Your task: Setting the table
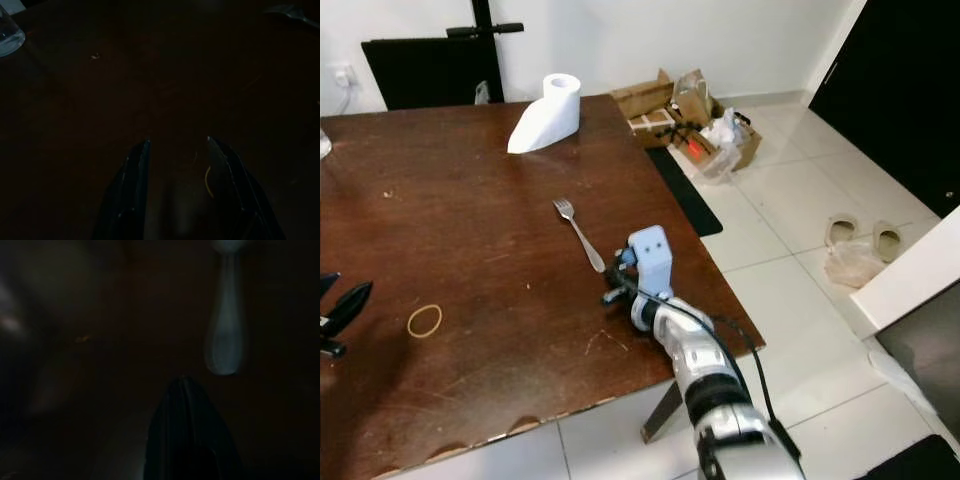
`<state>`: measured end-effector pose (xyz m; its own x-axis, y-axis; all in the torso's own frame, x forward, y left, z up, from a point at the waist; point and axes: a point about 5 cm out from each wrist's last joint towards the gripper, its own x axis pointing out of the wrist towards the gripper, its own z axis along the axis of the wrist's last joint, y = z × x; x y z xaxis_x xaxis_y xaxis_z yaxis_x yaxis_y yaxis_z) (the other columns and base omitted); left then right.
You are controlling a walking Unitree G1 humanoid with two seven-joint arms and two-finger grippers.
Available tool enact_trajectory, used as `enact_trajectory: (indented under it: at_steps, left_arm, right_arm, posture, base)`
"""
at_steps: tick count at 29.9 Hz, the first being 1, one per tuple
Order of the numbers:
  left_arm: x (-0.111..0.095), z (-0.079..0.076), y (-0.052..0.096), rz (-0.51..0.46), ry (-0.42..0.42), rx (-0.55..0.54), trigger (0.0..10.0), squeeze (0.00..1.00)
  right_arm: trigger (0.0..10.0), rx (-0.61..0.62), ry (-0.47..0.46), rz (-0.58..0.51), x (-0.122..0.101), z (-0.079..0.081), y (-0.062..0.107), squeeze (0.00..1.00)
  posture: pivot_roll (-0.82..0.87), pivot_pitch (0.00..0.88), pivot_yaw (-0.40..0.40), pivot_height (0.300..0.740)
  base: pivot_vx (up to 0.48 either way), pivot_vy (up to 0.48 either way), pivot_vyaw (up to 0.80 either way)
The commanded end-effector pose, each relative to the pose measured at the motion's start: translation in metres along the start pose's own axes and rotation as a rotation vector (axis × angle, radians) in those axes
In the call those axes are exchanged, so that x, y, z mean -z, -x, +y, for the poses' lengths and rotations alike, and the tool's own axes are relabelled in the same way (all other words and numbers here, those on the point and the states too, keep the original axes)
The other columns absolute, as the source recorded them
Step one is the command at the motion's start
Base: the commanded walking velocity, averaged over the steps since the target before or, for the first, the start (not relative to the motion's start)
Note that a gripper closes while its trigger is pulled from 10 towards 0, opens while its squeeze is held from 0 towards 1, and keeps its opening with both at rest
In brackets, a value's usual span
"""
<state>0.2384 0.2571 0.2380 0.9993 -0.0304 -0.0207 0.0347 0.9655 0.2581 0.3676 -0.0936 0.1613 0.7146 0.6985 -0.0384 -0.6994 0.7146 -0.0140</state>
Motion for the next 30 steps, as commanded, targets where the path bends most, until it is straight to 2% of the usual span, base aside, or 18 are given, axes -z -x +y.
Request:
enact_trajectory:
  at_steps: [1,5,7,9,11,12,13,15,21,25,29,30]
  left_arm:
    - [0.009,-0.005,-0.003,0.031,0.018,0.006,10.0,0.00]
    - [0.010,-0.011,-0.008,0.032,0.030,0.021,10.0,0.00]
    - [0.011,-0.015,-0.012,0.030,0.038,0.031,10.0,0.00]
    - [0.010,-0.020,-0.017,0.023,0.045,0.045,10.0,0.00]
    - [0.010,-0.021,-0.017,0.021,0.046,0.048,10.0,0.00]
    - [0.008,-0.023,-0.020,0.013,0.049,0.052,10.0,0.00]
    - [0.008,-0.023,-0.020,0.013,0.049,0.052,10.0,0.00]
    - [0.007,-0.024,-0.021,0.004,0.051,0.048,10.0,0.00]
    - [0.005,-0.023,-0.024,-0.005,0.052,0.021,10.0,0.00]
    - [0.007,-0.020,-0.027,-0.010,0.053,-0.040,10.0,0.00]
    - [0.007,-0.019,-0.028,-0.015,0.062,-0.060,10.0,0.00]
    - [0.007,-0.018,-0.029,-0.017,0.066,-0.074,10.0,0.00]
  right_arm:
    - [10.0,-0.142,-0.007,0.040,0.011,0.017,0.009,0.00]
    - [10.0,-0.199,0.020,-0.003,0.003,0.023,0.020,0.00]
    - [10.0,-0.130,0.029,-0.054,-0.006,0.014,0.022,0.00]
    - [10.0,0.024,0.043,-0.136,-0.023,-0.003,0.021,0.00]
    - [10.0,0.062,0.049,-0.150,-0.027,-0.007,0.021,0.00]
    - [10.0,0.174,0.069,-0.201,-0.038,-0.017,0.022,0.00]
    - [10.0,0.174,0.069,-0.201,-0.038,-0.017,0.022,0.00]
    - [10.0,0.254,0.077,-0.242,-0.048,-0.024,0.023,0.00]
    - [10.0,0.338,0.085,-0.290,-0.059,-0.028,0.028,0.00]
    - [10.0,0.420,0.079,-0.344,-0.066,-0.031,0.027,0.00]
    - [10.0,0.446,0.072,-0.368,-0.070,-0.032,0.027,0.00]
    - [10.0,0.437,0.060,-0.374,-0.072,-0.031,0.021,0.00]
  posture:
    - [0.36,0.259,-0.007,0.740]
    - [0.34,0.260,-0.003,0.740]
    - [0.34,0.258,-0.002,0.740]
    - [0.33,0.255,0.001,0.740]
    - [0.33,0.255,0.001,0.740]
    - [0.33,0.250,0.003,0.740]
    - [0.33,0.250,0.003,0.740]
    - [0.33,0.250,0.003,0.740]
    - [0.32,0.241,0.003,0.740]
    - [0.32,0.232,0.004,0.740]
    - [0.32,0.229,0.005,0.740]
    - [0.31,0.229,0.009,0.740]
  base:
    - [0.000,0.000,0.00]
    - [0.000,0.000,0.00]
    - [0.000,0.000,0.00]
    - [0.000,0.000,0.00]
    - [0.000,0.000,0.00]
    - [0.000,0.000,0.00]
    - [0.000,0.000,0.00]
    - [0.000,0.000,0.00]
    - [0.000,0.000,0.00]
    - [0.000,0.000,0.00]
    - [0.000,0.000,0.00]
    - [0.000,0.000,0.00]
